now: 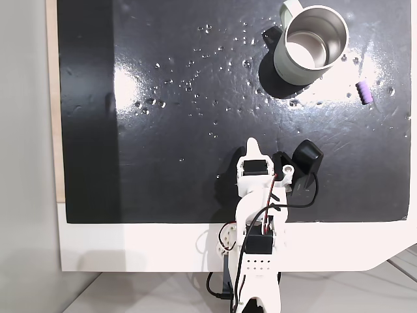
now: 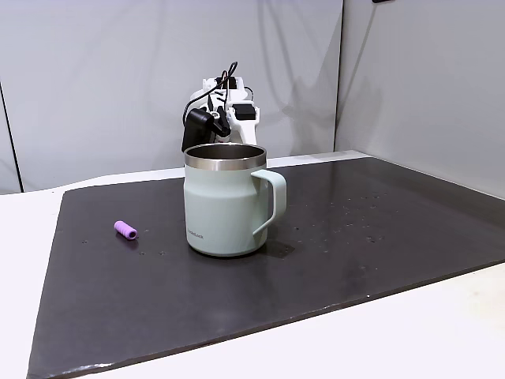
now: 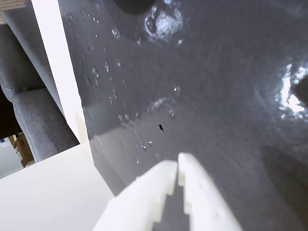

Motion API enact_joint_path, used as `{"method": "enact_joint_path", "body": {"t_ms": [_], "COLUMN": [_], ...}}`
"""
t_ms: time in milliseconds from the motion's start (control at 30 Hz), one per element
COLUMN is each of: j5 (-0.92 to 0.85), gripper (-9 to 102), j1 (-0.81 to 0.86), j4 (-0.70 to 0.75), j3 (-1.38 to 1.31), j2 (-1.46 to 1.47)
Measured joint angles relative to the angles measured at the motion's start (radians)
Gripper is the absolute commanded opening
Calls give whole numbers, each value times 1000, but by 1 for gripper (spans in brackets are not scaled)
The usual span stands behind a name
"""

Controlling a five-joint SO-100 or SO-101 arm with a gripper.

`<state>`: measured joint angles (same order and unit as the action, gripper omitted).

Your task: Grasp a pengrip and put it in the cup.

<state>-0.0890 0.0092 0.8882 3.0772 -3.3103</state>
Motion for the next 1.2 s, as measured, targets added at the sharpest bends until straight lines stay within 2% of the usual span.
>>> {"method": "enact_joint_path", "body": {"t_ms": [567,800,1200], "j5": [-9,-34,-71], "gripper": [0,0,1], "j1": [-3,-11,278], "j4": [-2,32,153], "j3": [-43,-377,-999], "j2": [5,232,821]}}
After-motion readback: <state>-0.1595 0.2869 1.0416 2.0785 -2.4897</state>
